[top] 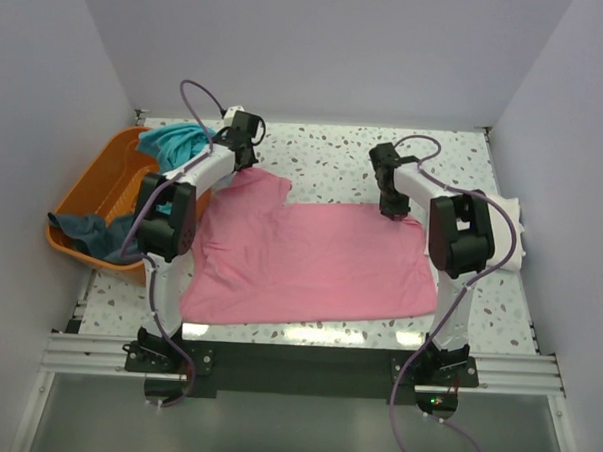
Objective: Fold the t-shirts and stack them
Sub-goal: Fold the tshirt
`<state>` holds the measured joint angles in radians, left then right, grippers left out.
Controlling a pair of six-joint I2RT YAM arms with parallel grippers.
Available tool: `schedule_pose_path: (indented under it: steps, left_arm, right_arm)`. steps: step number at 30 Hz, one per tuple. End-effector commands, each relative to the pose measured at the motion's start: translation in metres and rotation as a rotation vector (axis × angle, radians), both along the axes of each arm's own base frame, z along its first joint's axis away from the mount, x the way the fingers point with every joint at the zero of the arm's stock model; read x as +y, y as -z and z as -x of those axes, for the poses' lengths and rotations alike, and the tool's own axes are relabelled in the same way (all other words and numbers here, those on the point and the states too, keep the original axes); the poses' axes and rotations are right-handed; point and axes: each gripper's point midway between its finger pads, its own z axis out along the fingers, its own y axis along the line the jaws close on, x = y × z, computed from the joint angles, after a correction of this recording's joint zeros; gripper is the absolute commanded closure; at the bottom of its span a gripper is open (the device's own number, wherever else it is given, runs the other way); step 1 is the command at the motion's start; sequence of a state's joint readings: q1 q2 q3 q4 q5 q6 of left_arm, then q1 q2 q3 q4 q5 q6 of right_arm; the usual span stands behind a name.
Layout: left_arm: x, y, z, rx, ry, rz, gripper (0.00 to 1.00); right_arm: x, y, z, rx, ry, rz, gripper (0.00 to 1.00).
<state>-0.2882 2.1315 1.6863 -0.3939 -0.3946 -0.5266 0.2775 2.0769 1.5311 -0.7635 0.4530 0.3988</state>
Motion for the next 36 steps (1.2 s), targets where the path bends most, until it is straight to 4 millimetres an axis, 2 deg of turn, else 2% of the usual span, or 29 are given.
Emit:
schedule_pose_path:
  steps: [1,3,7,11,15,17,18,19,20,22,23,25,26,27,29,30,31,33,36]
  left_arm:
    - [0.004,-0.033,-0.009,-0.088,0.000,-0.005,1.00]
    - [0.004,-0.033,-0.009,-0.088,-0.001,-0.006,1.00]
    - [0.004,-0.036,-0.010,-0.095,0.002,-0.003,1.00]
    - [0.002,-0.041,-0.011,-0.108,0.018,-0.002,1.00]
    - [-0.003,-0.040,-0.006,-0.095,0.047,0.012,1.00]
    - [-0.006,-0.051,-0.004,-0.123,0.067,0.033,1.00]
    - [-0.006,-0.043,0.004,-0.107,0.075,0.038,1.00]
    - [-0.007,-0.047,0.005,-0.124,0.077,0.047,1.00]
    - [-0.005,-0.048,0.014,-0.123,0.078,0.053,1.00]
    - [-0.008,-0.052,0.023,-0.133,0.092,0.068,1.00]
    - [-0.005,-0.053,0.034,-0.130,0.094,0.068,1.00]
    - [-0.007,-0.055,0.044,-0.137,0.101,0.075,1.00]
    - [-0.006,-0.063,0.051,-0.154,0.100,0.080,1.00]
    - [-0.005,-0.051,0.063,-0.125,0.105,0.087,1.00]
    - [-0.005,-0.059,0.075,-0.147,0.109,0.098,1.00]
    - [-0.004,-0.048,0.085,-0.121,0.112,0.101,1.00]
    - [-0.004,-0.047,0.090,-0.124,0.114,0.106,1.00]
    - [-0.006,-0.045,0.100,-0.129,0.130,0.119,1.00]
    - [-0.004,-0.047,0.095,-0.132,0.115,0.111,1.00]
  right_arm:
    - [-0.006,-0.011,-0.006,-0.026,-0.002,0.022,0.70]
    - [-0.008,-0.012,-0.007,-0.033,-0.007,0.029,0.72]
    - [-0.013,-0.007,-0.005,-0.012,-0.007,0.032,0.82]
    - [-0.015,-0.009,-0.007,-0.018,-0.008,0.027,1.00]
    - [-0.014,-0.023,-0.006,-0.045,-0.019,0.011,1.00]
    - [-0.011,-0.032,-0.005,-0.067,-0.028,-0.011,1.00]
    - [-0.012,-0.034,-0.002,-0.064,-0.031,-0.011,1.00]
    - [-0.011,-0.035,0.000,-0.067,-0.031,-0.014,1.00]
    - [-0.011,-0.042,0.003,-0.076,-0.031,-0.017,1.00]
    - [-0.013,-0.042,0.011,-0.070,-0.034,-0.022,1.00]
    - [-0.012,-0.049,0.013,-0.088,-0.037,-0.034,1.00]
    - [-0.012,-0.050,0.022,-0.086,-0.041,-0.043,1.00]
    - [-0.011,-0.050,0.026,-0.084,-0.044,-0.051,1.00]
    - [-0.012,-0.053,0.033,-0.090,-0.047,-0.054,1.00]
    - [-0.014,-0.054,0.040,-0.089,-0.046,-0.054,1.00]
    - [-0.017,-0.053,0.047,-0.079,-0.050,-0.042,1.00]
    - [-0.018,-0.059,0.050,-0.093,-0.050,-0.043,1.00]
    - [-0.016,-0.059,0.049,-0.102,-0.069,-0.049,1.00]
    - [-0.011,-0.060,0.032,-0.113,-0.092,-0.055,0.91]
